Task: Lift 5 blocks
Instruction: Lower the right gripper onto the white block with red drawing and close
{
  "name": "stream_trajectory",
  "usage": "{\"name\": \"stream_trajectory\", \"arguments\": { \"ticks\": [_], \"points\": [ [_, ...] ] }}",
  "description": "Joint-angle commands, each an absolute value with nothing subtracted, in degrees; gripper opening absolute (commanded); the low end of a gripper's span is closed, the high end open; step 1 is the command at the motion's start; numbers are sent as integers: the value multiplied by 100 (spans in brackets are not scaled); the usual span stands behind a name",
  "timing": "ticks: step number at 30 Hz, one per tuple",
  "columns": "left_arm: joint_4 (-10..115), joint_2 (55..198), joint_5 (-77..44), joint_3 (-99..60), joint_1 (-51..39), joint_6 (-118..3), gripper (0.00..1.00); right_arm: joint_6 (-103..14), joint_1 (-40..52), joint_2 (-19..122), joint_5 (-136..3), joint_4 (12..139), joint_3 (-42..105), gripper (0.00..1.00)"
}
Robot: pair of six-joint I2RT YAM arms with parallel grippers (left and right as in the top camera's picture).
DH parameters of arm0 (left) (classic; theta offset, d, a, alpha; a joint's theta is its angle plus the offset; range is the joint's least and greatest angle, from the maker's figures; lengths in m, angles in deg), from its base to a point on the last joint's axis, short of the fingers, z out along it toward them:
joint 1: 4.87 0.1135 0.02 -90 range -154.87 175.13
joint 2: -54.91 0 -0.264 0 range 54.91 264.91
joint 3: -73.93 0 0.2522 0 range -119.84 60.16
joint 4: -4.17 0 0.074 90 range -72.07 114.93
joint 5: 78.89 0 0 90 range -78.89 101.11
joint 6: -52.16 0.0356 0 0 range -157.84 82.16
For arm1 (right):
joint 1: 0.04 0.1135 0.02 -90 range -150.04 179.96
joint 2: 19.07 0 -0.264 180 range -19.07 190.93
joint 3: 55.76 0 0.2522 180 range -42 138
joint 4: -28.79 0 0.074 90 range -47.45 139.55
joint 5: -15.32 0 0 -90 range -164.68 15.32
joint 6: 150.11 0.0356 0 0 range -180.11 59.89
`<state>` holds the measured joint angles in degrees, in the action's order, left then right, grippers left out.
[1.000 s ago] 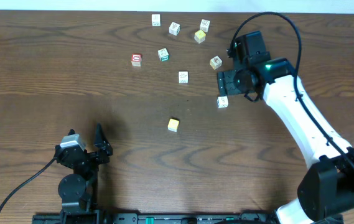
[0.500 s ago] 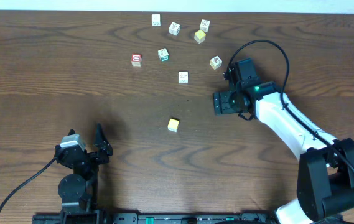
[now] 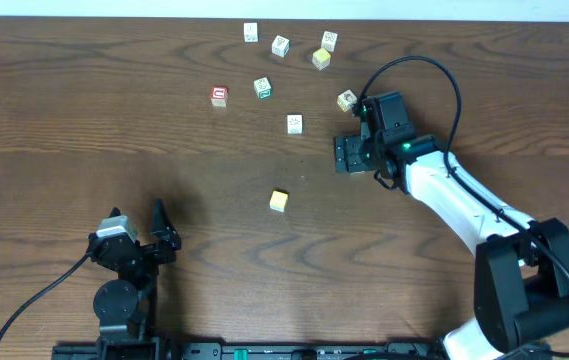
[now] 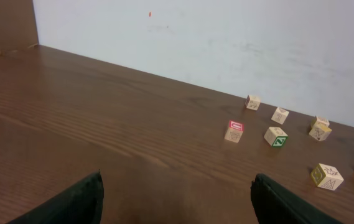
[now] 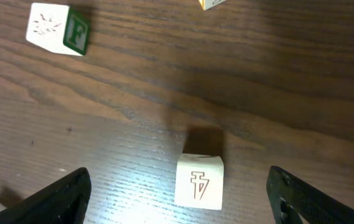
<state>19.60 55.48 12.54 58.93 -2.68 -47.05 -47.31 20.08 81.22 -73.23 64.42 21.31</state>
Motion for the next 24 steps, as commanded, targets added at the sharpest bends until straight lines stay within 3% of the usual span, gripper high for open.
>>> {"name": "stream_trajectory", "arguments": {
  "ticks": [1, 16, 24],
  "points": [
    [2198, 5513, 1320, 5993, -244, -4738, 76, -4755, 2062, 8461, -7471, 6372, 2109, 88],
    [2198, 5513, 1322, 5993, -244, -4738, 76, -4753, 2062, 8800, -7712, 6245, 2122, 75],
    [2198, 5513, 1322, 5993, -244, -4738, 76, -4751, 2062, 8796, -7762, 6245, 2129, 57]
  ]
}}
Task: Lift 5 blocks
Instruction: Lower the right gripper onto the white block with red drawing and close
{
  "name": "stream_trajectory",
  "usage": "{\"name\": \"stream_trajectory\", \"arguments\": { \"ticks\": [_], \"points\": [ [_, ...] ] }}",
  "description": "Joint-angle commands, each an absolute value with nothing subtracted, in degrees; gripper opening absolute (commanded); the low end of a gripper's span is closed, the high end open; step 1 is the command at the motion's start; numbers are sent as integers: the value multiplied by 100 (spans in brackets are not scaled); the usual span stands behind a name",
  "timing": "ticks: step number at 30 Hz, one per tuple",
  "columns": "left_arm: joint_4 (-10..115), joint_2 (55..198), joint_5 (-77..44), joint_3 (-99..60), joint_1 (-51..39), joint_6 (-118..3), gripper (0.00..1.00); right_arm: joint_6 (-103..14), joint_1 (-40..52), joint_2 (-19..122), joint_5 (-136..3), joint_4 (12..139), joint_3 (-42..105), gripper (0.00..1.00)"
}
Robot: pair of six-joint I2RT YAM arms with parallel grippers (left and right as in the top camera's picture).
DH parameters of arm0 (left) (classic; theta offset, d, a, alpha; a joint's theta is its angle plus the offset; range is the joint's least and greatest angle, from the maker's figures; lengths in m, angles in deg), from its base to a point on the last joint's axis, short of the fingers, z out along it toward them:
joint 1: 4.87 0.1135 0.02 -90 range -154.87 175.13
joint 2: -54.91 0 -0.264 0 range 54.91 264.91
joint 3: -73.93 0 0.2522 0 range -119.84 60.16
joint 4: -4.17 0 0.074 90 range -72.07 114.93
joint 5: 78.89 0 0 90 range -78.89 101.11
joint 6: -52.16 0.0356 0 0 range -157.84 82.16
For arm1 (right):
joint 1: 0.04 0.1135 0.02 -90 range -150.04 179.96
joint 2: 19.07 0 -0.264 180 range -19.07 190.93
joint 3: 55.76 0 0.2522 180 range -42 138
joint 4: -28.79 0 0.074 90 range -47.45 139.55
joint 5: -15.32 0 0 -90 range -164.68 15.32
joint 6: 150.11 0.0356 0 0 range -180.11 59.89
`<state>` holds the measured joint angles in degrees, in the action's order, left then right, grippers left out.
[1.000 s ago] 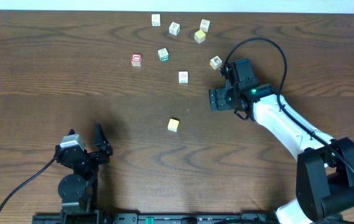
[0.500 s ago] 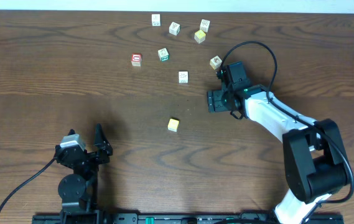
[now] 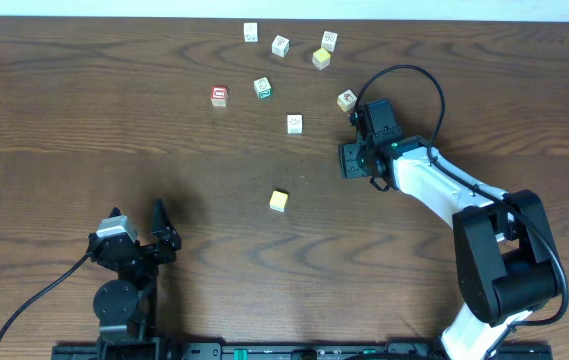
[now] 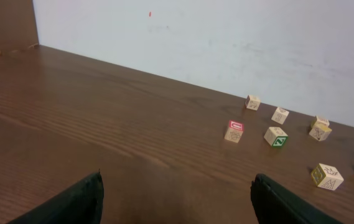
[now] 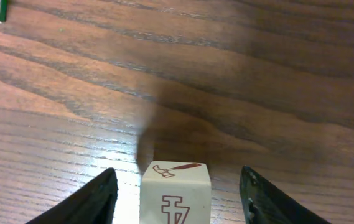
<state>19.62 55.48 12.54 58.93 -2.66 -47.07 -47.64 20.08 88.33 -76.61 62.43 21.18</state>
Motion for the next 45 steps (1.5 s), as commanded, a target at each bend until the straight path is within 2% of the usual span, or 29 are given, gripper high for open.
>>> {"name": "stream_trajectory", "arguments": {
  "ticks": [1, 3, 8, 18, 23, 27, 32, 35, 40, 45],
  "points": [
    [2198, 5513, 1322, 5993, -244, -4738, 76, -4751, 2062, 8796, -7762, 6247, 2131, 56],
    [2198, 5513, 1320, 5993, -244, -4738, 76, -4751, 2062, 8793, -7762, 6245, 2133, 53],
    [2198, 5513, 1322, 5993, -244, -4738, 76, -4747, 2062, 8765, -7760, 6245, 2135, 36],
    [2198, 5513, 1322, 5993, -244, -4738, 76, -4721, 2065, 8577, -7591, 6285, 2220, 24],
    [2198, 5513, 1322, 5993, -244, -4738, 76, -4434, 2065, 8009, -7570, 6433, 2223, 12],
    [2198, 5513, 1322, 5993, -242, -4738, 76, -4211, 2067, 7244, -7600, 7017, 2220, 1],
    [2198, 5513, 1322, 5993, -244, -4736, 76, -4017, 2145, 6286, -7736, 7889, 2063, 1],
    [2198, 5513, 1322, 5993, -244, -4738, 76, -3803, 2357, 5832, -7747, 7957, 1637, 1],
    [2198, 5513, 1320, 5993, -244, -4736, 76, -3265, 3011, 5521, -7985, 7412, 505, 1],
    [2198, 5513, 1322, 5993, -244, -4738, 76, -3055, 3498, 5574, -8153, 6501, -241, 9]
  ]
}}
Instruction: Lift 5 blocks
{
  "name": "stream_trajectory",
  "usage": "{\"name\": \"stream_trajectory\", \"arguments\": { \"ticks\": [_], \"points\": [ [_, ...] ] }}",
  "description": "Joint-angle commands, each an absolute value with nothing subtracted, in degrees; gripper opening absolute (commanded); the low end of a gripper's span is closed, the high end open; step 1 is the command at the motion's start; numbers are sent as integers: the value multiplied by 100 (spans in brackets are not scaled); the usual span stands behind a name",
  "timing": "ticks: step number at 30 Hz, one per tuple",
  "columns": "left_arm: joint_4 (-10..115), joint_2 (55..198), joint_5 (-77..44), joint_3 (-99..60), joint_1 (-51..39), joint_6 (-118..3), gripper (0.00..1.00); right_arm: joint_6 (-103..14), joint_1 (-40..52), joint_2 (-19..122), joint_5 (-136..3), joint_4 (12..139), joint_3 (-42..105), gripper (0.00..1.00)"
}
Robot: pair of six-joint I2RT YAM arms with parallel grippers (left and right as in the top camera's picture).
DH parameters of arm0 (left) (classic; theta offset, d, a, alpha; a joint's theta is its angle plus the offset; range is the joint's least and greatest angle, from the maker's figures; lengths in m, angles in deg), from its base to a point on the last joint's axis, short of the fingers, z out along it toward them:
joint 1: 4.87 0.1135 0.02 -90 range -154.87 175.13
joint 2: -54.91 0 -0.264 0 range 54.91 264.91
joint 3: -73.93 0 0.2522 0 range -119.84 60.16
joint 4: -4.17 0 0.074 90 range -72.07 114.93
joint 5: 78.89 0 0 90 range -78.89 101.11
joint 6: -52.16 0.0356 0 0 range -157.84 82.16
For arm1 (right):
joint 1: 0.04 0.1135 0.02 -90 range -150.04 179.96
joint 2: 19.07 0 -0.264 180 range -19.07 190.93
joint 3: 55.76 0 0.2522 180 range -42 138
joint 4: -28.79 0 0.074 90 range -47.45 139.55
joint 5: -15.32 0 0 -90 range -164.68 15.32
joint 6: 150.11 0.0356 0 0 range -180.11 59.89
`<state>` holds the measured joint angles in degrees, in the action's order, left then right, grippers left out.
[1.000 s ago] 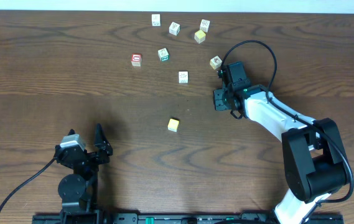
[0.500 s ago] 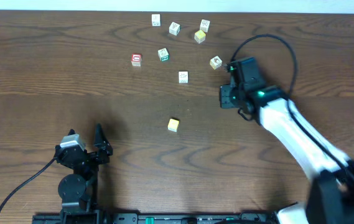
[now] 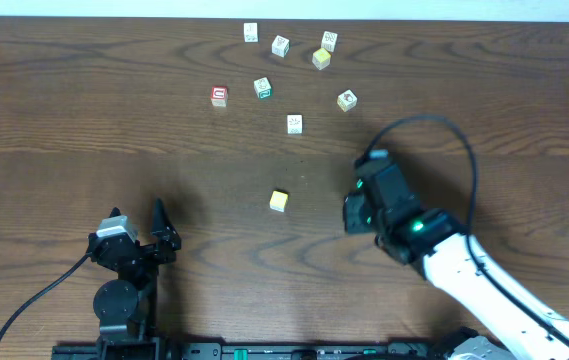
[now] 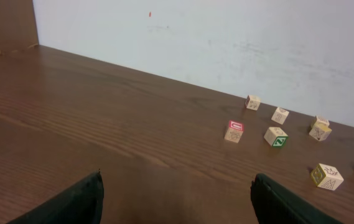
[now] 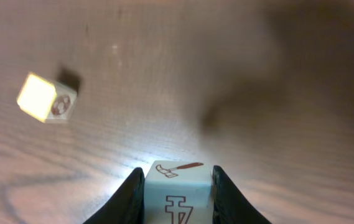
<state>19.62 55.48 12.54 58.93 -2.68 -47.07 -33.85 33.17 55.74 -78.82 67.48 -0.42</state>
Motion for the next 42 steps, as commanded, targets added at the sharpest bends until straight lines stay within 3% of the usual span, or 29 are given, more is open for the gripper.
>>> {"name": "stream_trajectory", "arguments": {
  "ticks": [1, 20, 28, 37, 42],
  "points": [
    [2198, 5513, 1322, 5993, -244, -4738, 76, -2924, 3527, 5598, -8289, 6455, -284, 10],
    [2198, 5513, 1322, 5993, -244, -4738, 76, -2375, 3531, 6973, -8267, 6123, -348, 7],
    [2198, 5513, 1322, 5993, -244, -4738, 76, -2421, 3531, 6971, -8011, 6081, -348, 14],
    [2198, 5513, 1322, 5993, -244, -4738, 76, -2710, 3562, 6971, -7629, 6140, -348, 11],
    [2198, 5513, 1320, 5993, -244, -4738, 76, -2766, 3612, 6971, -7633, 6138, -348, 18]
  ]
}}
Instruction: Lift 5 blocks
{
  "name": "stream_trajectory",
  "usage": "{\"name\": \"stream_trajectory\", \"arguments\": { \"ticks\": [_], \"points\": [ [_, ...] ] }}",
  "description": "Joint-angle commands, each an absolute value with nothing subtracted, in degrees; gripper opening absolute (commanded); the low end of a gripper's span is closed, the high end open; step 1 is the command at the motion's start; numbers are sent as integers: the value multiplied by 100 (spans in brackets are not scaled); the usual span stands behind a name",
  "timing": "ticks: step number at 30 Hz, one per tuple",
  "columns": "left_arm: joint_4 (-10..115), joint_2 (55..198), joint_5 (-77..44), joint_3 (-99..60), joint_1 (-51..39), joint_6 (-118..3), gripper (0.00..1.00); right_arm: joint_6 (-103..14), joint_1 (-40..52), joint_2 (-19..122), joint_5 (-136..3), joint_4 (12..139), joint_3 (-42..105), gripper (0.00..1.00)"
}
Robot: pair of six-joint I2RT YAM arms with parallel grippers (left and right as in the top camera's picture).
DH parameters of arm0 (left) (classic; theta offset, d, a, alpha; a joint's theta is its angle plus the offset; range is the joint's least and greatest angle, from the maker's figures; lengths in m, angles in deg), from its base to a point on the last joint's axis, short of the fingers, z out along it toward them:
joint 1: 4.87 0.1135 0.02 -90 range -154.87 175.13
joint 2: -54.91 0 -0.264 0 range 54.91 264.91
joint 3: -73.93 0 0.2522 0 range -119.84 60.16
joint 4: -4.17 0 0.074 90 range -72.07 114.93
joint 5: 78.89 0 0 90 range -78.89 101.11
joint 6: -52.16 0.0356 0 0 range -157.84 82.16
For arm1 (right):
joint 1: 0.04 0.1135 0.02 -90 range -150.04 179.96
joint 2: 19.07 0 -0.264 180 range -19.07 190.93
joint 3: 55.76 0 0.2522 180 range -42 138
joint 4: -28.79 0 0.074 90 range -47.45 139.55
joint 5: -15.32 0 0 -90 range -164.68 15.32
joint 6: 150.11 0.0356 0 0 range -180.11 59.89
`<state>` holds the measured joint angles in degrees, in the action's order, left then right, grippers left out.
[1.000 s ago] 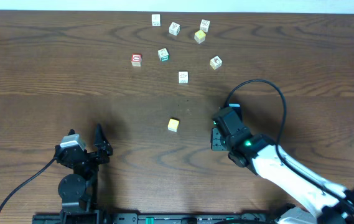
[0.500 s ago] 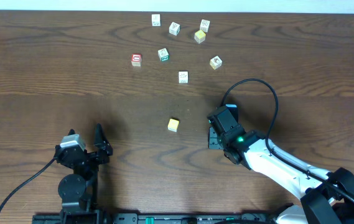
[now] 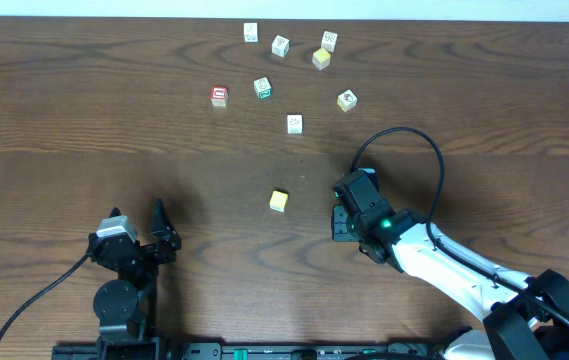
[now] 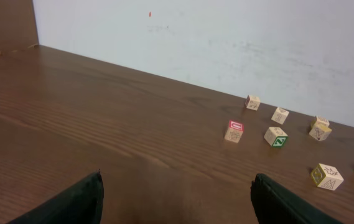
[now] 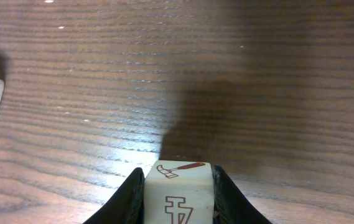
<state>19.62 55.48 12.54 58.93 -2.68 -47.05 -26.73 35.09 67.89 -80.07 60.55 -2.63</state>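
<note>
My right gripper (image 3: 342, 222) is shut on a cream block with a red hammer picture (image 5: 178, 186), which its dark fingers (image 5: 134, 193) grip on both sides, low over the table right of centre. The held block is hidden under the gripper in the overhead view. A yellow-topped block (image 3: 279, 200) lies just left of it, and its football face shows at the edge of the right wrist view. Several more blocks lie at the back, among them a red one (image 3: 219, 96) and a green one (image 3: 262, 88). My left gripper (image 3: 136, 220) rests open and empty at the front left.
The brown wooden table (image 3: 64, 120) ends at a white wall (image 4: 226, 43) behind the blocks. The right arm's black cable (image 3: 419, 150) loops above the table behind the gripper.
My right gripper, still shut on the hammer block, is now lower over the table and a little further left, nearer the yellow block. The left arm has not moved.
My right gripper was open above the hammer block near the back right blocks. Then its fingers stood on either side of it. Then it was shut on the block, high over the front middle of the table, and now it holds it lower there.
</note>
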Motion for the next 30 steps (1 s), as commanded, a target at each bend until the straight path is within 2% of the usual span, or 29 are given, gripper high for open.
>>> {"name": "stream_trajectory", "arguments": {
  "ticks": [1, 10, 22, 30],
  "points": [
    [2198, 5513, 1322, 5993, -244, -4738, 76, -2771, 3612, 6971, -7633, 6138, -348, 20],
    [2198, 5513, 1320, 5993, -244, -4738, 76, -2804, 3612, 6971, -7657, 6140, -348, 43],
    [2198, 5513, 1322, 5993, -242, -4738, 76, -2924, 3605, 6966, -7814, 6011, -291, 49],
    [2198, 5513, 1322, 5993, -244, -4738, 76, -2928, 3605, 6966, -7922, 6077, -86, 45]
  ]
}}
